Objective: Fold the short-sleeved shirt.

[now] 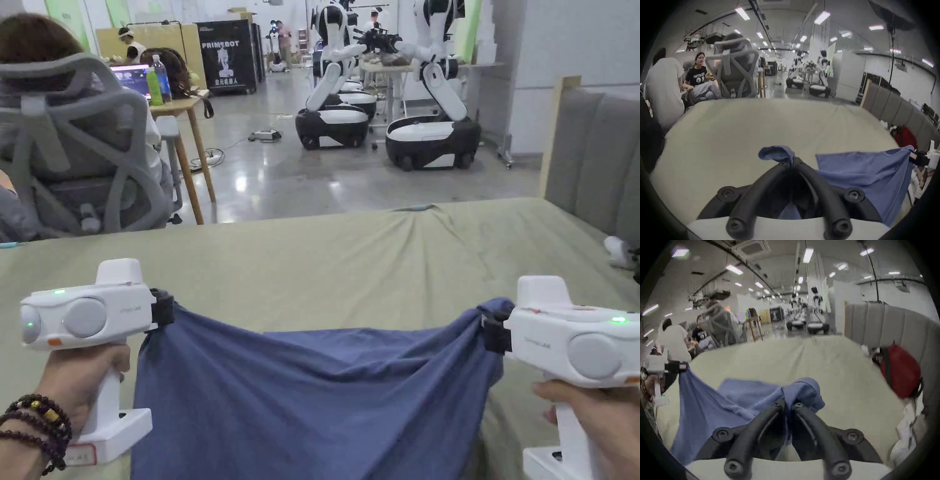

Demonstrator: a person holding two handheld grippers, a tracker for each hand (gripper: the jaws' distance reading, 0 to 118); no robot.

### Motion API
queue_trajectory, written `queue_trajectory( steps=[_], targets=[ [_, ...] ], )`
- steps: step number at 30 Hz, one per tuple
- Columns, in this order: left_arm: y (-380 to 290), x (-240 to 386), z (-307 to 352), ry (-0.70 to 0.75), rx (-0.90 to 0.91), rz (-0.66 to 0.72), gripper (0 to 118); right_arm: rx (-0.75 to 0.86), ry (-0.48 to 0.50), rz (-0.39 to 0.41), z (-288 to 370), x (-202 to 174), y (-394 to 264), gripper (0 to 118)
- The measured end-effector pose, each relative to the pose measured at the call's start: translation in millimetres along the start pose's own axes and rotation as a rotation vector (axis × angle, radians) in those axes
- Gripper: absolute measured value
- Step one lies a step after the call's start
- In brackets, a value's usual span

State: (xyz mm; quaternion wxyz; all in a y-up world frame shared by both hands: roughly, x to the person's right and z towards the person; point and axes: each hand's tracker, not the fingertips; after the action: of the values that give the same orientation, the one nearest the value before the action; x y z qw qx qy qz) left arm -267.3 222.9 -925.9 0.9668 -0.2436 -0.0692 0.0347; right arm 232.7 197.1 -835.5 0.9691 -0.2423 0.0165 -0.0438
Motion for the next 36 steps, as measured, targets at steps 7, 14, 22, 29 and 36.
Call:
queue_trajectory(
  steps=[7, 14, 22, 29, 36],
  targets=[
    [104.7, -7.1, 86.4, 0.1, 0.219, 0.017, 0, 0.202, -0.003, 0.135, 25.4, -25.9, 146.2, 7],
    [181.2, 3.1, 109.3, 0.179, 0.324, -0.065, 0, 0.272, -0.1, 0.098, 25.6, -10.2, 268.3, 7],
    [223.3, 17.4, 82.4, 0.189, 0.401, -0.034, 0, 0.287, -0.156, 0.128, 14.6, -7.6, 308.7, 7],
    [181.8, 15.4, 41.7, 0.177, 0.344, -0.025, 0, 0.238, -0.129, 0.109, -28.4, -1.4, 268.3, 7],
    [129.2, 8.6, 14.1, 0.161, 0.246, 0.003, 0, 0.156, -0.113, 0.097, -55.1, -1.0, 205.4, 7]
  ],
)
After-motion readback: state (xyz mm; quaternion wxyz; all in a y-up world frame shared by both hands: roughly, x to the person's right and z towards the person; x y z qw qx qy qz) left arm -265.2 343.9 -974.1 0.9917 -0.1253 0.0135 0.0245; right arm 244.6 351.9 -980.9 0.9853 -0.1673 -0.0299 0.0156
